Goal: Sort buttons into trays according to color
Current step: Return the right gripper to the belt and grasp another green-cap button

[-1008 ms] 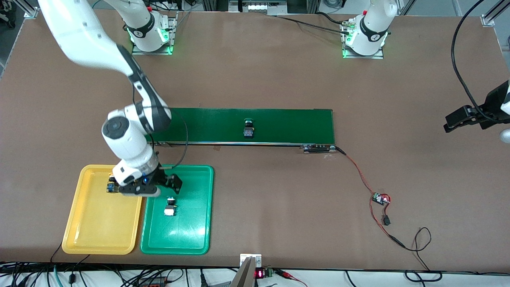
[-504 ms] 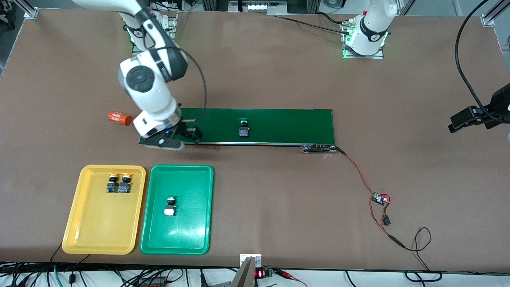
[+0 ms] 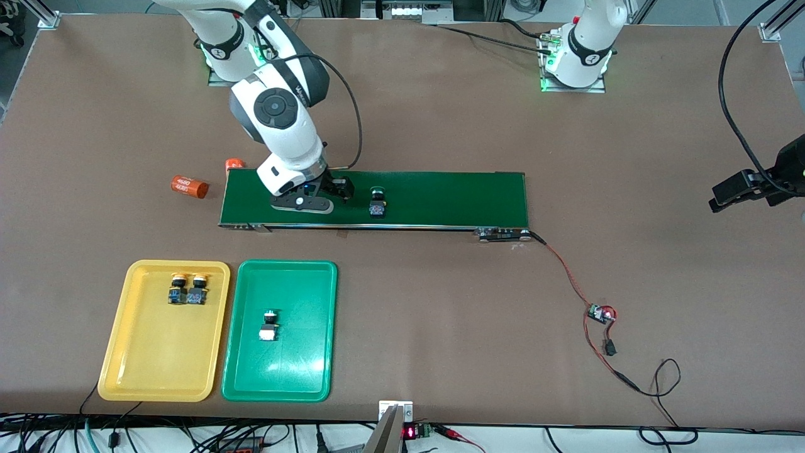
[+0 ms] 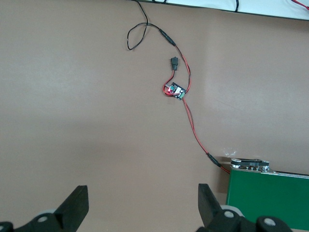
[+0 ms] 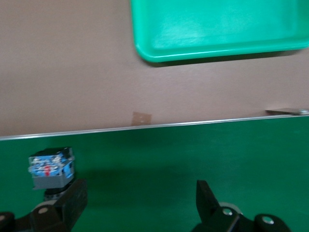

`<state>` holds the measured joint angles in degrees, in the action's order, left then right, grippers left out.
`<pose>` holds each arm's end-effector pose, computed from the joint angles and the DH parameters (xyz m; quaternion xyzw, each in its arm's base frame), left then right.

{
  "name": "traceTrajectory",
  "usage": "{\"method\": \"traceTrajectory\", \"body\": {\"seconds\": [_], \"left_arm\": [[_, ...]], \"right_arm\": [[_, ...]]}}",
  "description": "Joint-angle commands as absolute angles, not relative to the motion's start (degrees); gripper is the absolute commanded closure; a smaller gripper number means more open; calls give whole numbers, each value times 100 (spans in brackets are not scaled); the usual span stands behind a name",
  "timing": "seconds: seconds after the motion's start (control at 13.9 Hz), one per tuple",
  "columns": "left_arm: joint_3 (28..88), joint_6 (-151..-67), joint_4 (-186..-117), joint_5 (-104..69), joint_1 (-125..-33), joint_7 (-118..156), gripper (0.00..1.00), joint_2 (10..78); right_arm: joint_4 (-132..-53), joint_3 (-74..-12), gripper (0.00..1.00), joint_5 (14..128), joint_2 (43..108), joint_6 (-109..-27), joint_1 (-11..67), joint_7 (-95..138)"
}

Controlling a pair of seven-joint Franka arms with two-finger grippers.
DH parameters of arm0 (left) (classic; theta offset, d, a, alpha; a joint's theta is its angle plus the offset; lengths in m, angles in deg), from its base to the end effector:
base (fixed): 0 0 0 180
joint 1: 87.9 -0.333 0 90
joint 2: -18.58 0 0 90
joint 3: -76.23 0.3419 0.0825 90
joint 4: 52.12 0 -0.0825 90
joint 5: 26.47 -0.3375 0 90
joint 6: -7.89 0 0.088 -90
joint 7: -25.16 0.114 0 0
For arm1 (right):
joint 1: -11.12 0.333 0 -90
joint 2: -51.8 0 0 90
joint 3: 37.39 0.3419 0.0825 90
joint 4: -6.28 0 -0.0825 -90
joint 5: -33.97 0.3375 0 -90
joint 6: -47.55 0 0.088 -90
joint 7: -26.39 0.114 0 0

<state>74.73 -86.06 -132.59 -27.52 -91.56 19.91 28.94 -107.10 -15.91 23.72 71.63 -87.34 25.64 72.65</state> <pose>0.5748 0.0253 0.6231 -0.9975 -0.0645 -0.0274 0.0061 0.4856 0.3302 0.3571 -0.9988 0.0400 -0.0242 0.0170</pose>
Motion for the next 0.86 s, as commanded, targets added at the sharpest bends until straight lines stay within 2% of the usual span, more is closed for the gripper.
{"method": "traceTrajectory", "body": {"seconds": [0.0,0.79], "left_arm": [[7492,-8650,-13228,-2682,-9177,2086,0,2904],[7483,-8650,-13211,-2691,-9168,2077,0,2904]], "right_arm": [[-10728,-1472,0,2307,7219,-8833,2615,7218],[-10737,-1296,0,2316,7465,-8806,2685,7280]]}}
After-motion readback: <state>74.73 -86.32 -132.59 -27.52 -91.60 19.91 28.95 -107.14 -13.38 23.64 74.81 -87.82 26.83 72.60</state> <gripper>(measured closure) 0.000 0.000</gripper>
